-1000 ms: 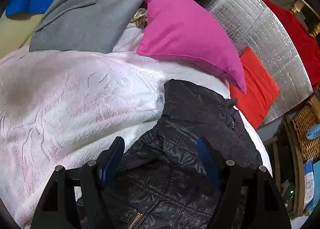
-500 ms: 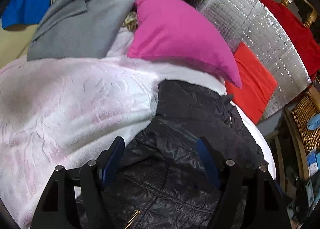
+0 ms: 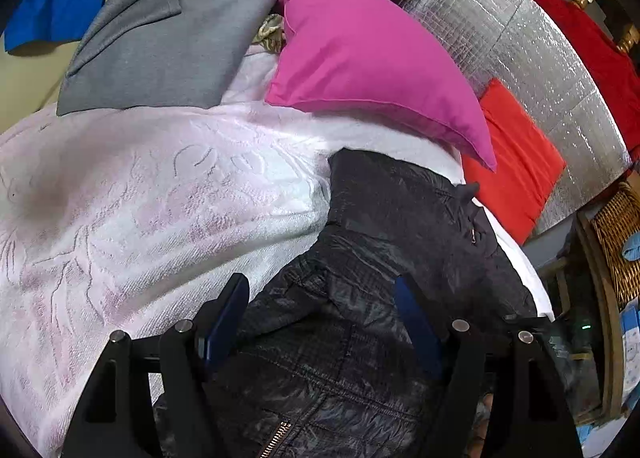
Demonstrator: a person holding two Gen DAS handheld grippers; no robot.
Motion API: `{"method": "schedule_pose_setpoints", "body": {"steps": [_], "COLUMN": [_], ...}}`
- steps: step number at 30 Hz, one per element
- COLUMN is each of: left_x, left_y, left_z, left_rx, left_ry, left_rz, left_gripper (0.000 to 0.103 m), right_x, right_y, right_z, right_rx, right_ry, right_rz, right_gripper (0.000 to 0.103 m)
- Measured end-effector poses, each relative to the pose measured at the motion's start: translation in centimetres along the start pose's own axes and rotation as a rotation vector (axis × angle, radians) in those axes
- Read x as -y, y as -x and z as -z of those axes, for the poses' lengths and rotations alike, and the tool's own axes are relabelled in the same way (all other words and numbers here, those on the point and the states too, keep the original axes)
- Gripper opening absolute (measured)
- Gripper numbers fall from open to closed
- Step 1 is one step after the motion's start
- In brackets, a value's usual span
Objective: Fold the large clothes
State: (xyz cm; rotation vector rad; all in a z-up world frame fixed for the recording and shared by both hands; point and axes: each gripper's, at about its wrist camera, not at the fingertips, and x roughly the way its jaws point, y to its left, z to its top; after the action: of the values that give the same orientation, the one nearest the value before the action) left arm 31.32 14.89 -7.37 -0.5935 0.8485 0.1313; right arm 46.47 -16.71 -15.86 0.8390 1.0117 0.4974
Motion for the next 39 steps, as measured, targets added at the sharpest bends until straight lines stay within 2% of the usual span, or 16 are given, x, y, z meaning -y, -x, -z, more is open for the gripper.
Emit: {"method": "schedule_pose_setpoints", "body": {"steps": [4,6,8,12,13,18,20,21,22,24,27,32,35,36,37,39], "left_x": [0.2,0.4,0.8,1.4,1.6,2.4,2.8,3.0,3.2,3.5,4.3,8.4,8.1,7.5,7.0,7.2], "left_y": [0.1,0.1,0.1,-0.1,-0.3,-0.7,-0.7,-0.7,-1.0,-1.4,-3.3,-4.9,-9.9,-10.6,-10.5,-10.1], "left_z": [0.0,0.1,0.3,0.7,0.8,1.1,1.3,1.3,1.4,1.3,1.2,1.1,1.7,1.8,1.8,1.6], "left_rx": [0.006,0.007,0.014,0.012,0.011,0.018,0.031,0.036,0.042,0.052,0.026,0.081,-0.016,-0.028,0.017,0.015], "left_ry": [0.0,-0.01,-0.032,-0.059,-0.069,-0.12,-0.153,-0.168,-0.192,-0.208,-0.227,-0.414,-0.541,-0.538,-0.531,-0.558], "left_rz": [0.0,0.001,-0.009,-0.016,-0.02,-0.05,-0.07,-0.077,-0.091,-0.12,-0.204,-0.263,-0.426,-0.415,-0.403,-0.412], "left_gripper": [0.075,0.075,0.075,0.075,0.075,0.076,0.076,0.076,0.076,0.076,0.075,0.076,0.079,0.08,0.088,0.089], "right_x": [-1.9,-2.1,-0.7,6.4,7.9,5.8,6.0,7.0,8.1,9.8,9.0,8.8,8.9,8.8,8.6,8.1], "right_y": [2.9,5.8,8.4,10.8,11.0,13.8,15.1,15.3,15.2,15.1,15.1,15.2,15.5,15.3,15.2,14.7], "right_z": [-0.5,-1.3,-1.8,-3.0,-2.9,-3.4,-3.7,-3.9,-4.1,-3.9,-4.0,-3.8,-3.5,-3.4,-3.5,-3.7], "right_rx": [0.007,0.066,0.121,0.17,0.169,0.206,0.248,0.26,0.256,0.249,0.239,0.23,0.225,0.217,0.213,0.199], "right_ry": [0.061,0.088,0.058,-0.112,-0.172,-0.101,-0.077,-0.09,-0.106,-0.124,-0.087,-0.057,-0.024,-0.013,-0.006,0.004], "right_rz": [-0.047,-0.067,-0.067,0.098,0.048,-0.034,-0.013,0.038,0.087,0.07,0.084,0.081,0.087,0.091,0.098,0.118], "right_gripper": [0.083,0.085,0.088,0.087,0.085,0.087,0.091,0.093,0.093,0.09,0.092,0.092,0.092,0.092,0.091,0.091]}}
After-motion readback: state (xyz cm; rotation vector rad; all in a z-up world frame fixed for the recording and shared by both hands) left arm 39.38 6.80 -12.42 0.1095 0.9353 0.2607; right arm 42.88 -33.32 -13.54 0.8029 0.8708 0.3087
